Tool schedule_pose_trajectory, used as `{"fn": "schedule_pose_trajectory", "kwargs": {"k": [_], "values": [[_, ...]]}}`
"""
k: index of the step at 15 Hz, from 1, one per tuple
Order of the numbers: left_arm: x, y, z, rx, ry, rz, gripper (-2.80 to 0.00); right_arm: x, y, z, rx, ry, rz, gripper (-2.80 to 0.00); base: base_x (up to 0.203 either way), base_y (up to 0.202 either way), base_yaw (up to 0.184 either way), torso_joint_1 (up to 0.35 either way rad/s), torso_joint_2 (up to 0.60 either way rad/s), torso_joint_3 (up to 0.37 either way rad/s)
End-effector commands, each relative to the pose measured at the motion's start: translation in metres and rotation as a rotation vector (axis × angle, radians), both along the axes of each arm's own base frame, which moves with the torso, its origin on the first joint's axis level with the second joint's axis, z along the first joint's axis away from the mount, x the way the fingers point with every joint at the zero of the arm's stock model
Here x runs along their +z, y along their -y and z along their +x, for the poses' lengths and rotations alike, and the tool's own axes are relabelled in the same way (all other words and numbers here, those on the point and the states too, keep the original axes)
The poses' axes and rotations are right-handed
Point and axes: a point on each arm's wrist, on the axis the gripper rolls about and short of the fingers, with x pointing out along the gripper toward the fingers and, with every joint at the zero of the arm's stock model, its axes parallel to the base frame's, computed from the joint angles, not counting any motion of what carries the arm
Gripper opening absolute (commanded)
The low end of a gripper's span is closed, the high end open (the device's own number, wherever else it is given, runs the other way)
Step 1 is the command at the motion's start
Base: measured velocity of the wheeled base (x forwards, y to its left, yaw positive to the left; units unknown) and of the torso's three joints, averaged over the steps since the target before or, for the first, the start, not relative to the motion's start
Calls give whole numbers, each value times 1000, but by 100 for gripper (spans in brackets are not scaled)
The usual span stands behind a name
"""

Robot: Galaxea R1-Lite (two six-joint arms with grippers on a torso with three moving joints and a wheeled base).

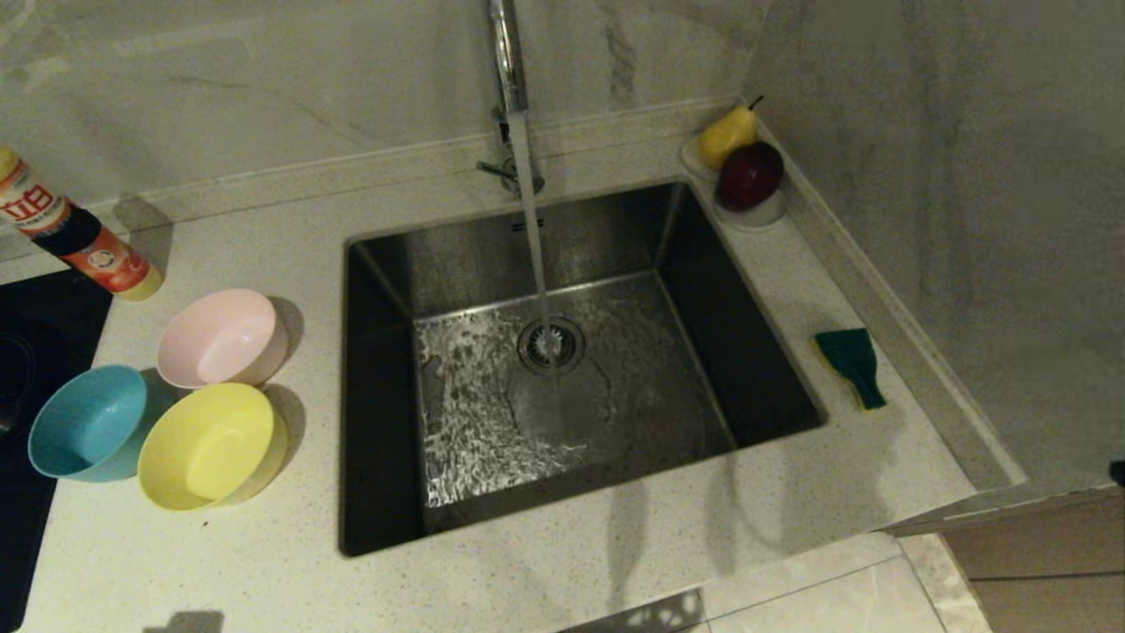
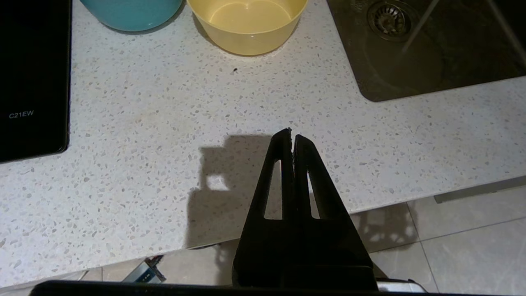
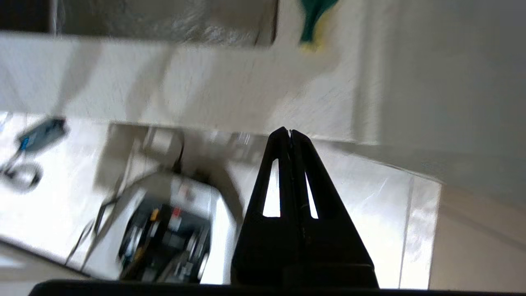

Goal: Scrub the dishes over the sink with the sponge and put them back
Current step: Pick up a bowl and the sponge

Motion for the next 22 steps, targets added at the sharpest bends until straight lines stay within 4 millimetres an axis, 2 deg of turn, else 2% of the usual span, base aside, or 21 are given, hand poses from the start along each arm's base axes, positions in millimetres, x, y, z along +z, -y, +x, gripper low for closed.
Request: {"fn": "schedule_pose_trajectory", "kwargs": {"k": [1, 3, 4, 14, 22], "values": [[0, 0, 0, 0, -3, -1, -280, -13, -7, 40, 30, -139, -3, -280, 0, 0, 0, 0, 0, 0], [0, 0, 0, 0, -3, -1, -280, -19, -15, 59, 32, -171, 20, -280, 0, 0, 0, 0, 0, 0], [0, 0, 0, 0, -3, -1, -280, -22, -19, 66, 34, -187, 20, 0, 0, 0, 0, 0, 0, 0], [0, 0, 0, 0, -3, -1, -280, -62, -27, 108, 21, -294, -13, 0, 0, 0, 0, 0, 0, 0], [0, 0, 0, 0, -3, -1, -280, -79, -31, 132, 33, -306, -45, 0, 0, 0, 0, 0, 0, 0]]}}
